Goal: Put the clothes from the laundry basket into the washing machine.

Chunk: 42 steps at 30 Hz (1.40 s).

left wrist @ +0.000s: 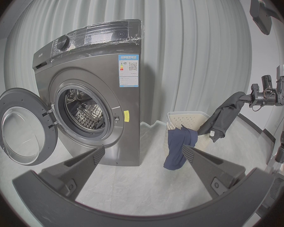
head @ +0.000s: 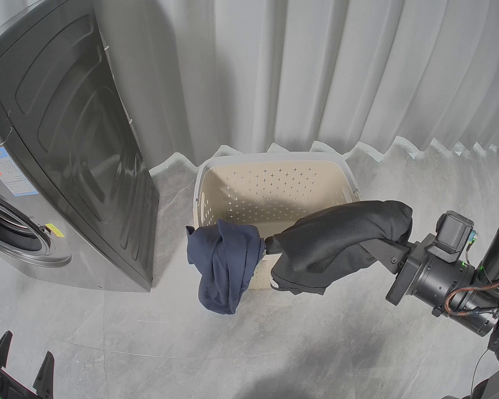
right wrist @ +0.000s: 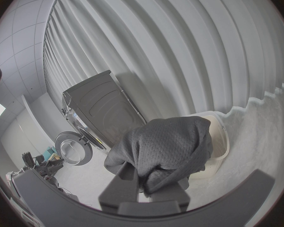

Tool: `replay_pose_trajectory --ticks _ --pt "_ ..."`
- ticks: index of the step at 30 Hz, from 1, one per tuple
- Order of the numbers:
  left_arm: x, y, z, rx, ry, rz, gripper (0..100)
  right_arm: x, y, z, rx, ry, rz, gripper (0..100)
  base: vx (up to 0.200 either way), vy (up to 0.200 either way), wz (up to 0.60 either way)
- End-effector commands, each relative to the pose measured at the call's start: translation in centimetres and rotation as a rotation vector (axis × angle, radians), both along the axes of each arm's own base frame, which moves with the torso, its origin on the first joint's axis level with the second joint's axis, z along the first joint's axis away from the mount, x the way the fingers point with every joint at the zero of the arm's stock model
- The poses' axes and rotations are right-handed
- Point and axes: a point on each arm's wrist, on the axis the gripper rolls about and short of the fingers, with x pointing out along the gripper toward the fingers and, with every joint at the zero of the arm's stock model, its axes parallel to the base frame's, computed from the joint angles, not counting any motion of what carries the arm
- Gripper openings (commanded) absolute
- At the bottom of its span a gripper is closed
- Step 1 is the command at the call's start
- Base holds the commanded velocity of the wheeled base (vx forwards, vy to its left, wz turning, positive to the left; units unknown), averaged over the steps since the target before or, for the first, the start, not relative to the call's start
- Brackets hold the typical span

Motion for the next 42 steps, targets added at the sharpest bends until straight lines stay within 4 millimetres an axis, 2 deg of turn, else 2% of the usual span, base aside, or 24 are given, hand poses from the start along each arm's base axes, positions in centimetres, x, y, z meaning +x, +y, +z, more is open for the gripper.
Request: replay_pose_trajectory --ticks 1,9,15,42 --pt "0.01 0.0 -0.48 -0.002 0.001 0.0 100 -0.35 -0.28 0.41 0.008 -0.02 0.004 0 -0.2 0.0 0.0" --pt "0.01 0.0 -0.48 -0.003 0.001 -0.002 100 -0.46 -0.28 0.04 -0.004 -0.01 0.024 0 -0.2 0.0 0.0" --pt "0.0 0.0 -0.45 -0.002 0.001 -0.005 100 -0.83 -0.02 0.25 0.017 -0.034 0.045 0 0.0 0.0 0.0" --pt "0.0 0.0 -0.45 -0.006 0.001 -0.005 100 -0.75 0.26 -0.13 0.014 -0.035 0.066 0 0.0 0.2 0.0"
